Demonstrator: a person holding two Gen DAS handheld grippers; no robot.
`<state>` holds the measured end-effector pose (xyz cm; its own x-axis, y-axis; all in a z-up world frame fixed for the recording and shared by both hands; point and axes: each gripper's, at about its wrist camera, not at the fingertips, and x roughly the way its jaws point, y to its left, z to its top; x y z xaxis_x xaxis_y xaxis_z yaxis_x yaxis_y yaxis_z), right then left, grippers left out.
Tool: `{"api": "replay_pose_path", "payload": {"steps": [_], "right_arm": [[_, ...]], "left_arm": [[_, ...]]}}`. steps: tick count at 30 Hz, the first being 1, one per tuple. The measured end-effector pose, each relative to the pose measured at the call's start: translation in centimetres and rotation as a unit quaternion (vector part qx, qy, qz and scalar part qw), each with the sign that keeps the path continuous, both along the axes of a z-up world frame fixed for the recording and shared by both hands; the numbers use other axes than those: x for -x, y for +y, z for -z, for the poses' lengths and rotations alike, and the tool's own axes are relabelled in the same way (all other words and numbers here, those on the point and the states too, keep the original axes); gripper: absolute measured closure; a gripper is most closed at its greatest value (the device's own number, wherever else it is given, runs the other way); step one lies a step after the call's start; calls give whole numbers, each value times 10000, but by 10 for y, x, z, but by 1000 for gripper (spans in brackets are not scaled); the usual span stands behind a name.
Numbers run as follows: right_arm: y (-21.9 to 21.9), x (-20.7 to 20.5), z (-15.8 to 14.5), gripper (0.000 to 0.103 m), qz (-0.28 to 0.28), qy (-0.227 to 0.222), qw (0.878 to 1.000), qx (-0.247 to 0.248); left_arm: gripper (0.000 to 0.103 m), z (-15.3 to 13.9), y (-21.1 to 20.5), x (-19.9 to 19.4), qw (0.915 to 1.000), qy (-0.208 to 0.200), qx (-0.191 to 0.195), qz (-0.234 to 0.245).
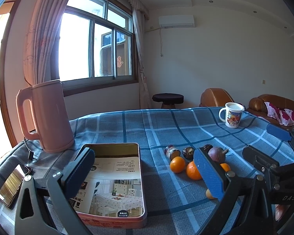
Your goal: Organize fruits
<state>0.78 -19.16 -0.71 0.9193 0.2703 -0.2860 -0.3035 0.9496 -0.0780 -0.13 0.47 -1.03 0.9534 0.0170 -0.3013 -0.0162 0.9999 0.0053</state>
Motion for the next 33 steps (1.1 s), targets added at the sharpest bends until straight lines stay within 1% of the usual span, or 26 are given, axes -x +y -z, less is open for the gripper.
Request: {"api": "replay_pose_path", "payload": {"steps": [9,14,19,24,26,27,28,29,30,33], "right_arm": [[-8,-5,7,1,111,158,9998,-70],[-15,-11,18,1,219,318,9992,-39],[-19,-18,34,1,320,595,9977,57],[-23,-27,47,1,318,926,9952,60],[-22,-29,51,4,247,1065,9940,74],[-21,-29,53,10,174,1128,9934,98],[-19,-30,54,19,107,1185,9928,127],[-17,-31,55,22,42,1264,9918,159],[-16,-32,57,24,0,1347,9907,198],[-14,-36,61,24,-105,1563,9873,265]], "left_arm": [[0,6,-5,-4,9999,83,-52,31],[0,13,-11,-7,9997,182,-128,121],[0,25,-23,-13,9986,368,-302,241],[0,34,-29,-18,9973,541,-326,365],[0,36,-32,-18,9969,569,-327,430],[0,36,-33,-18,9967,583,-338,448],[0,37,-34,-19,9965,605,-342,468],[0,38,-34,-19,9963,629,-339,478],[0,39,-35,-20,9962,648,-336,479],[0,40,-33,-21,9959,696,-286,502]]}}
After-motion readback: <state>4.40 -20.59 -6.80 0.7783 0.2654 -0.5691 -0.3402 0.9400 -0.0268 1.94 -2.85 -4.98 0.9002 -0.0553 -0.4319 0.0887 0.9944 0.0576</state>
